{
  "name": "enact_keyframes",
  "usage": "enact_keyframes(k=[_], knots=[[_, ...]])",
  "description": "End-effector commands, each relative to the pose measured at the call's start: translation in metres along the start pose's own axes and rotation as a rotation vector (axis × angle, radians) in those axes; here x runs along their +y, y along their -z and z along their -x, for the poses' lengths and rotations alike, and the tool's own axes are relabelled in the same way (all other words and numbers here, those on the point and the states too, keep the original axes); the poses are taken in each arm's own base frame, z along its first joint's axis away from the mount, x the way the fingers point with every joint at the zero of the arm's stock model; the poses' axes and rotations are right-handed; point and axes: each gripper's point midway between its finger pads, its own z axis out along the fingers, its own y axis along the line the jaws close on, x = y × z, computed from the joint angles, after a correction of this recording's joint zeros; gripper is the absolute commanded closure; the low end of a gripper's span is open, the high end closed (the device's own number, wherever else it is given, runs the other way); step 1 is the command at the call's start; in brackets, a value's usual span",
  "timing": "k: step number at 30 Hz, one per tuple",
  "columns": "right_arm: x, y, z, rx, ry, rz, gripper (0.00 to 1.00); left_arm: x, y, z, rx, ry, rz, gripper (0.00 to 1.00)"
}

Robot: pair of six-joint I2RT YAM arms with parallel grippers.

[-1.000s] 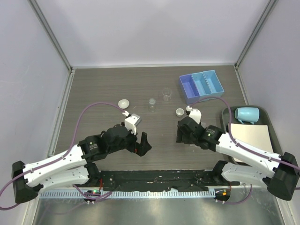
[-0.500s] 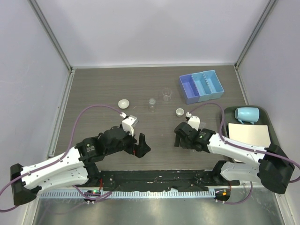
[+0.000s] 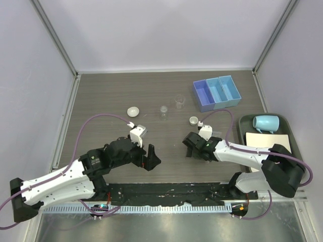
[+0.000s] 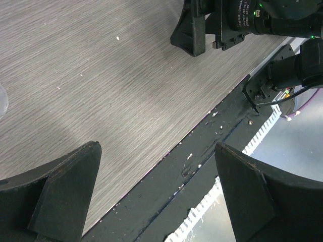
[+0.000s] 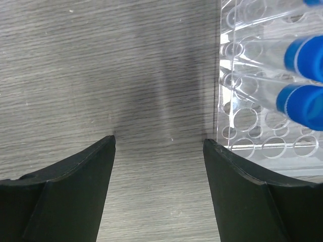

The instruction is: Organize the chemistry lab equipment

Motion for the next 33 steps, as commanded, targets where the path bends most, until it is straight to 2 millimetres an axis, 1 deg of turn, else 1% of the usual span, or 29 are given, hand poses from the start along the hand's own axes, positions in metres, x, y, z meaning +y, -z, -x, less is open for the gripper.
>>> enact_keyframes(k=[1, 12, 14, 18, 21, 25, 26, 28, 29, 31, 32, 33], knots=[[-0.002, 0.004, 0.025, -0.088, -0.071, -0.025, 0.24, 0.004, 0.003, 0.000, -0.012, 0.003, 0.011, 0.00], [-0.057, -0.004, 0.040, -0.102, -0.205, -0.132, 0.23, 0.002, 0.003, 0.003, -0.019, 0.005, 0.005, 0.00], [-0.064, -0.006, 0.040, -0.101, -0.211, -0.151, 0.22, 0.002, 0.002, 0.004, -0.020, 0.005, 0.009, 0.00], [-0.068, -0.008, 0.043, -0.094, -0.207, -0.168, 0.22, 0.002, 0.001, 0.003, -0.017, 0.005, 0.010, 0.00], [-0.063, -0.007, 0.049, -0.093, -0.201, -0.163, 0.22, 0.003, 0.001, 0.003, -0.016, 0.003, 0.014, 0.00], [-0.047, -0.002, 0.057, -0.081, -0.190, -0.114, 0.22, 0.005, 0.002, 0.005, -0.022, -0.003, 0.029, 0.00], [-0.040, 0.002, 0.061, -0.089, -0.183, -0.093, 0.22, 0.005, 0.003, 0.006, -0.022, -0.005, 0.032, 0.00], [-0.031, 0.008, 0.064, -0.093, -0.168, -0.076, 0.22, 0.007, 0.005, 0.008, -0.024, -0.009, 0.046, 0.00], [-0.024, 0.014, 0.073, -0.116, -0.167, -0.061, 0.22, 0.006, 0.006, 0.011, -0.030, -0.010, 0.050, 0.00], [-0.011, 0.022, 0.073, -0.119, -0.128, -0.043, 0.22, 0.006, 0.008, 0.015, -0.039, -0.010, 0.051, 0.00], [-0.001, 0.030, 0.084, -0.145, -0.126, -0.024, 0.22, 0.008, 0.009, 0.019, -0.055, -0.008, 0.066, 0.00], [0.007, 0.036, 0.083, -0.148, -0.101, -0.008, 0.21, 0.009, 0.011, 0.021, -0.063, -0.004, 0.075, 0.00]])
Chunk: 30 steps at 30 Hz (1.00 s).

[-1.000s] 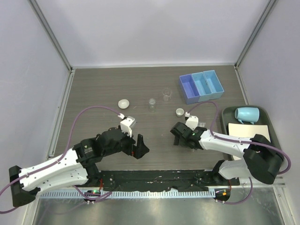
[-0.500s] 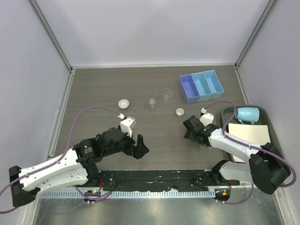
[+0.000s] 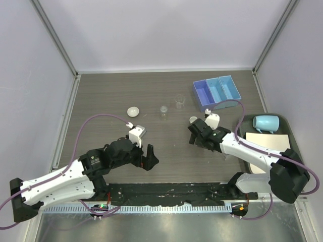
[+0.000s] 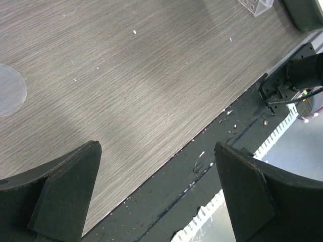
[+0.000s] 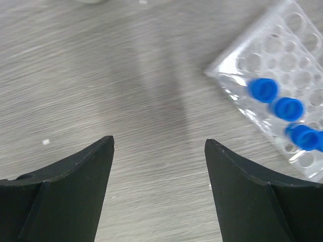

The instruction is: Organize the chemistry lab equipment

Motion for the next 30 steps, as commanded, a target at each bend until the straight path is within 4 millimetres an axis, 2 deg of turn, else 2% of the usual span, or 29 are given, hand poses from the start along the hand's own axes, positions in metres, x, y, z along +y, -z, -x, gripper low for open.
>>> enact_keyframes(k=[1, 2, 4, 6, 7, 8, 10, 11, 13, 14, 16, 17, 19, 20, 23, 25, 30], knots=[[0.036, 0.027, 0.025, -0.069, 0.040, 0.065, 0.21, 0.002, 0.009, 0.025, -0.069, 0.009, 0.048, 0.00], [0.047, 0.033, 0.032, -0.074, 0.052, 0.085, 0.21, 0.004, 0.013, 0.032, -0.088, 0.017, 0.071, 0.00], [0.062, 0.039, 0.038, -0.072, 0.065, 0.127, 0.21, 0.008, 0.013, 0.029, -0.056, 0.017, 0.108, 0.00], [0.081, 0.046, 0.048, -0.080, 0.077, 0.177, 0.18, 0.008, 0.015, 0.038, -0.064, 0.014, 0.130, 0.00], [0.089, 0.049, 0.055, -0.093, 0.072, 0.198, 0.17, 0.012, 0.015, 0.036, -0.050, 0.011, 0.157, 0.00], [0.101, 0.052, 0.063, -0.103, 0.070, 0.216, 0.16, 0.010, 0.017, 0.042, -0.063, 0.009, 0.161, 0.00], [0.111, 0.053, 0.075, -0.124, 0.088, 0.222, 0.13, 0.014, 0.017, 0.048, -0.077, -0.006, 0.185, 0.00], [0.121, 0.058, 0.087, -0.144, 0.081, 0.237, 0.13, 0.014, 0.018, 0.051, -0.084, -0.009, 0.194, 0.00], [0.128, 0.047, 0.092, -0.134, 0.116, 0.208, 0.12, 0.021, 0.019, 0.055, -0.088, -0.021, 0.233, 0.00], [0.132, 0.049, 0.107, -0.151, 0.095, 0.213, 0.12, 0.021, 0.019, 0.060, -0.090, -0.020, 0.243, 0.00], [0.137, 0.038, 0.112, -0.122, 0.109, 0.209, 0.11, 0.027, 0.019, 0.064, -0.076, -0.026, 0.267, 0.00], [0.134, 0.032, 0.129, -0.129, 0.075, 0.206, 0.10, 0.029, 0.016, 0.063, -0.059, -0.028, 0.272, 0.00], [0.133, 0.024, 0.145, -0.148, 0.060, 0.200, 0.07, 0.034, 0.013, 0.067, -0.050, -0.008, 0.280, 0.00], [0.122, 0.016, 0.159, -0.165, 0.035, 0.168, 0.07, 0.037, 0.011, 0.067, -0.045, -0.005, 0.286, 0.00], [0.107, 0.001, 0.188, -0.188, 0.025, 0.115, 0.05, 0.045, 0.004, 0.067, -0.023, 0.016, 0.295, 0.00], [0.102, -0.007, 0.202, -0.209, 0.024, 0.083, 0.04, 0.053, -0.002, 0.067, -0.017, 0.040, 0.308, 0.00], [0.078, -0.032, 0.234, -0.224, -0.005, -0.005, 0.03, 0.054, -0.011, 0.066, -0.018, 0.124, 0.277, 0.00]])
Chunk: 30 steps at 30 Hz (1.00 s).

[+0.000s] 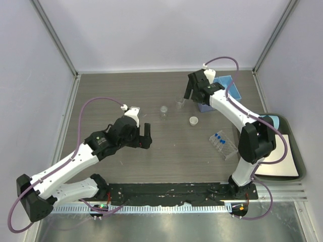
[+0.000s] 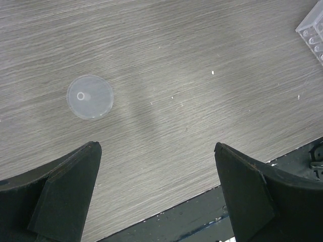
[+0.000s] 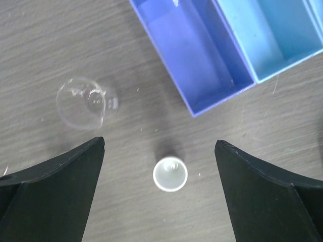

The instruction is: Organize the chemistry lab equipment

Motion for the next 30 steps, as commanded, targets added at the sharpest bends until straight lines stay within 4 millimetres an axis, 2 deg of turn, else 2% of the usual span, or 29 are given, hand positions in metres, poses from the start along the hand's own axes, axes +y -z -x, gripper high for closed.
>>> enact_keyframes(k=[1, 5, 7, 13, 24, 30], knots=[[-0.008, -0.011, 0.043, -0.079, -0.008, -0.032, 0.03, -0.012, -0.002, 0.005, -0.019, 0.065, -0.075, 0.00], [0.005, -0.035, 0.044, -0.052, 0.023, 0.001, 0.04, -0.009, -0.006, -0.001, -0.012, 0.085, -0.066, 0.00], [0.016, -0.039, 0.046, -0.039, 0.037, 0.040, 0.05, -0.007, -0.008, -0.006, -0.003, 0.093, -0.059, 0.00], [0.036, -0.061, 0.033, 0.018, 0.035, 0.092, 0.07, -0.007, -0.008, -0.012, 0.008, 0.096, -0.069, 0.00], [0.060, -0.080, 0.000, 0.092, 0.040, 0.159, 0.15, -0.004, -0.009, -0.019, 0.020, 0.094, -0.066, 0.00], [0.069, -0.089, -0.013, 0.115, 0.052, 0.165, 0.27, -0.002, -0.009, -0.022, 0.024, 0.094, -0.064, 0.00]])
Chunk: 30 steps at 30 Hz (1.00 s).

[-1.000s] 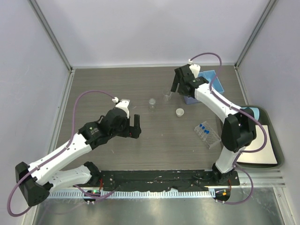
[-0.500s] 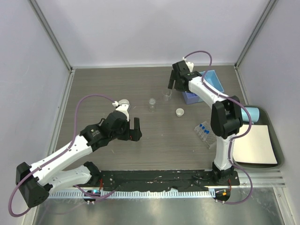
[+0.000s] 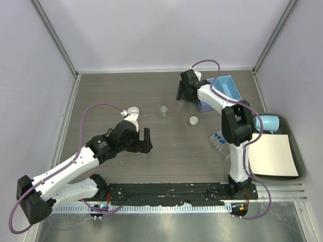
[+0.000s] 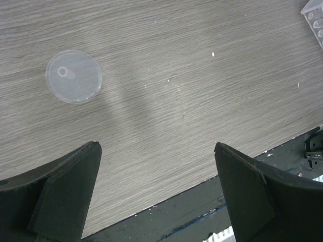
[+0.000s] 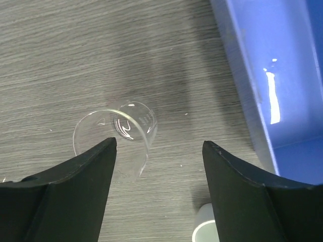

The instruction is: Organize the chemistry lab equipment

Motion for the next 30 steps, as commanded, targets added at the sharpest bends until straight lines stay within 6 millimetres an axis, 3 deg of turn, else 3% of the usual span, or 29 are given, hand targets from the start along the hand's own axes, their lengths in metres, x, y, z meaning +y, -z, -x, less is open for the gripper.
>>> enact_keyframes(k=[1, 3, 6, 12, 18, 22, 30], knots=[[0.021, -0.002, 0.010, -0.032, -0.012, 0.050, 0.31, -0.004, 0.003, 0.006, -0.035, 0.011, -0.026, 0.00], [0.023, -0.007, 0.005, -0.020, -0.012, 0.052, 0.36, -0.002, 0.004, 0.008, -0.041, 0.011, -0.020, 0.00], [0.025, -0.015, 0.002, -0.010, -0.011, 0.049, 0.52, 0.000, 0.006, 0.006, -0.042, 0.006, -0.011, 0.00], [0.028, -0.022, 0.003, -0.007, -0.013, 0.043, 0.99, 0.003, 0.007, 0.005, -0.039, 0.004, -0.005, 0.00], [0.034, -0.007, 0.012, -0.032, -0.009, 0.062, 0.99, 0.003, 0.004, 0.004, -0.030, 0.002, -0.001, 0.00], [0.034, 0.027, 0.034, -0.088, -0.017, 0.077, 0.99, -0.001, 0.003, 0.005, -0.029, 0.003, -0.013, 0.00], [0.007, 0.082, 0.076, -0.198, -0.042, 0.014, 0.99, -0.006, -0.001, 0.002, -0.010, 0.007, -0.036, 0.00]])
